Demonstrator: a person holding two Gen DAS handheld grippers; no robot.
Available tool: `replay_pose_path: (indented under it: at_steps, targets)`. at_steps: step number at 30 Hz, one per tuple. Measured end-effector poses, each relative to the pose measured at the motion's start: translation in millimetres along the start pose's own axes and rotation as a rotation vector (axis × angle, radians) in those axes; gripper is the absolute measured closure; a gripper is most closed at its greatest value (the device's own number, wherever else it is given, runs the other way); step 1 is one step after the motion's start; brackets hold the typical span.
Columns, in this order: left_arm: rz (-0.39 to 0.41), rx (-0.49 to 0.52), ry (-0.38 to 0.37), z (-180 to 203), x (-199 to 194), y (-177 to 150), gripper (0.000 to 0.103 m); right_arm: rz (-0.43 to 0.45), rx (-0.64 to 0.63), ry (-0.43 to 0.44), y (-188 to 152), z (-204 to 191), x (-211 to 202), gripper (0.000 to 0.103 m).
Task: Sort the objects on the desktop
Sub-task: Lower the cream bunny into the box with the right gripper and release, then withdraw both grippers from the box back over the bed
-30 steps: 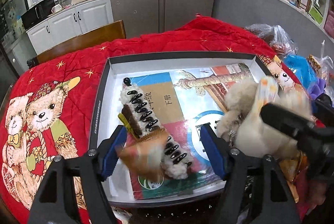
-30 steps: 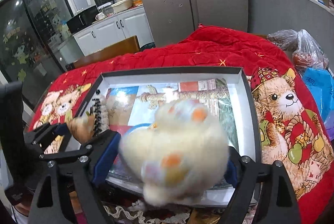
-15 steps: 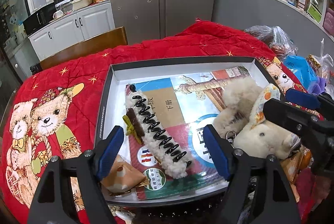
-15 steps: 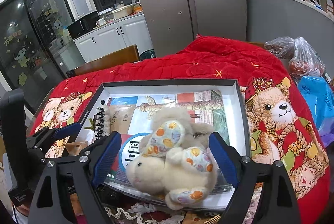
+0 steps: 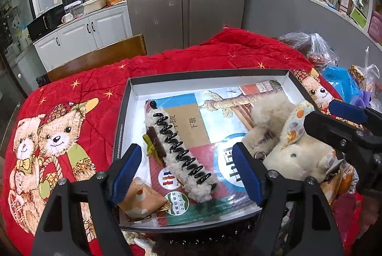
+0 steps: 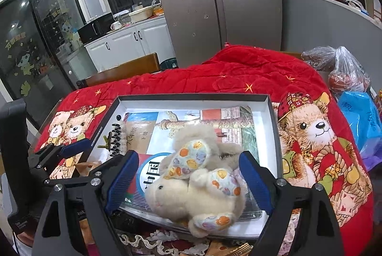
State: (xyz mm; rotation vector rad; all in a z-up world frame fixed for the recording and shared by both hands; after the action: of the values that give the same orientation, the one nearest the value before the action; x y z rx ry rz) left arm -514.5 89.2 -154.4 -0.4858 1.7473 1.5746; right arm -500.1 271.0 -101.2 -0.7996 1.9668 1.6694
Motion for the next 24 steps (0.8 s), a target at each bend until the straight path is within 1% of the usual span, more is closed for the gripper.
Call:
replay_pose_path:
  at_steps: [5, 10, 14, 16, 18, 21, 24]
  targets:
    - [0.020, -0.003, -0.003, 2.0, -14.2, 6.3, 0.024, 0.016, -0.005, 0.000, 5.9, -0.6, -10.3, 0.015]
    - [0.060, -0.016, -0.018, 7.5, -42.9, 14.9, 0.024, 0.057, -0.019, -0.016, 14.2, -2.6, -28.6, 0.015]
    - [0.093, -0.025, -0.005, 10.7, -73.4, 15.9, 0.022, 0.096, -0.023, -0.016, 21.7, -8.1, -48.8, 0.015]
    - [0.106, -0.027, -0.026, 14.9, -90.3, 12.6, 0.019, 0.121, -0.031, -0.009, 25.1, -13.3, -61.4, 0.015]
    - [0.121, -0.012, -0.043, 19.4, -108.8, 8.7, 0.018, 0.141, -0.037, -0.011, 26.3, -16.6, -72.3, 0.015]
    - [0.151, 0.013, -0.027, 21.3, -135.2, 3.7, 0.018, 0.143, -0.029, -0.009, 21.2, -18.8, -81.2, 0.015]
    - [0.166, 0.000, -0.035, 20.5, -158.0, -3.4, 0.018, 0.147, -0.025, -0.012, 13.8, -18.1, -92.9, 0.014]
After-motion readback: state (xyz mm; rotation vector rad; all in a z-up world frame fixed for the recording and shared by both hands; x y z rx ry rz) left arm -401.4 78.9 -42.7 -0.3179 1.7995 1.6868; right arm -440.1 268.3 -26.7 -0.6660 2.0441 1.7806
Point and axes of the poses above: each gripper's, at about its wrist camera, not at the fingertips, and x roughly the way its jaws point, z to its right, y to its top, the point moved 10 cm from there along x, roughly the way its jaws point, and after that the axes turned 4 degrees about z, right-handed, at the moved point
